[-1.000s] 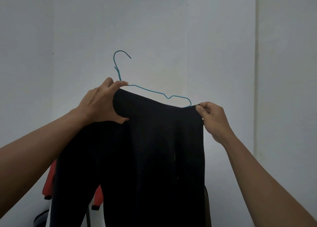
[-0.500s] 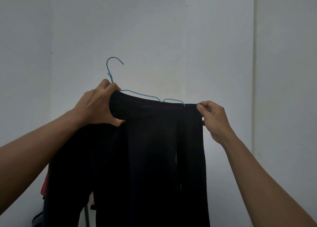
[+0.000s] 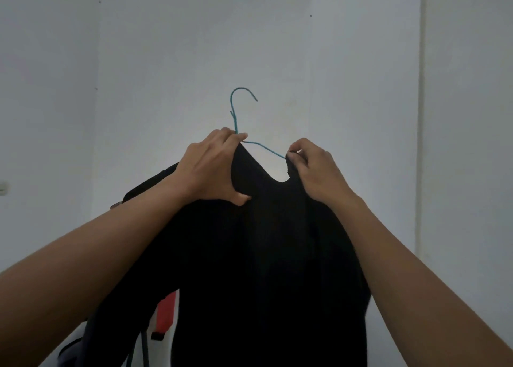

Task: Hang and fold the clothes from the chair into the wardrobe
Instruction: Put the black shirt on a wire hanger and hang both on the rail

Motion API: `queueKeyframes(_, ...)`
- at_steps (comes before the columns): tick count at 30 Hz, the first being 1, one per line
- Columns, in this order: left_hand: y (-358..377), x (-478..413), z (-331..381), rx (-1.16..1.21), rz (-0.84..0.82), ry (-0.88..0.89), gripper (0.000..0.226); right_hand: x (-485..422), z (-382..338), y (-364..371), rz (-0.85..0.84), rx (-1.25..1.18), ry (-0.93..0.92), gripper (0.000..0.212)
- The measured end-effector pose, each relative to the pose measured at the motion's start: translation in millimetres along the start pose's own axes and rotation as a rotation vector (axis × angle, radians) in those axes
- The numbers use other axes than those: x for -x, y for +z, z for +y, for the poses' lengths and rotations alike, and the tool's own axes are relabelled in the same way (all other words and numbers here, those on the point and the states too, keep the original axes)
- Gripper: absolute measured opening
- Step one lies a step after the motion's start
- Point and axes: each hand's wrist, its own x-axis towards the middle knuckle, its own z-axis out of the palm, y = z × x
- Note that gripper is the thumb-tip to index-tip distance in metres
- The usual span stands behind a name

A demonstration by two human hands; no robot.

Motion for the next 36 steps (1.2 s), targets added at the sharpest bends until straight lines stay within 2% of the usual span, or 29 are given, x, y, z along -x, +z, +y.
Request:
queueKeyframes(3, -5.8, -2.5, -1.7, 0.012, 0.011, 0.008, 0.134, 2.3, -1.7, -8.1, -0.005, 0.15, -0.078, 0.011)
queueKeyframes(6, -12.3, 7.6, -16.8, 0.047, -0.006, -0.034, 0.15, 1.2, 13.3, -26.7, 0.056, 0.135, -0.087, 0.008)
queueKeyframes(11, -6.4, 21.3, -30.4, 0.063, -0.084, -0.13, 0.154, 0.3, 28.5, -42.4, 0.017, 0.148, -0.039, 0.01)
queueKeyframes(15, 4.9, 27.9, -35.7, 0.102, -0.128, -0.225, 0.148, 9.9, 31.9, -41.4, -0.011, 0.387, -0.001, 0.018)
queueKeyframes(20, 17.3, 27.6, -34.1, 0.022, -0.214, -0.304, 0.117, 23.8, 34.3, -24.9, -0.147, 0.203, 0.03, 0.011)
queueKeyframes(24, 21.3, 26.3, -27.6, 0.082, -0.208, -0.271, 0.1, 27.8, 26.6, -13.3, -0.157, 0.21, -0.018, 0.015)
queueKeyframes(30, 28.1, 26.2, -23.6, 0.121, -0.211, -0.333, 0.104, 24.2, 11.3, -1.9, -0.151, 0.382, -0.112, 0.016)
queueKeyframes(33, 30.4, 29.4, -24.3, 0.107, -0.248, -0.351, 0.112, 21.2, 12.5, -3.5, -0.199, 0.391, -0.033, 0.018)
queueKeyframes(36, 29.5, 34.9, -29.3, 0.063, -0.298, -0.372, 0.114, 20.7, 18.5, -5.1, -0.164, 0.225, 0.099, 0.017)
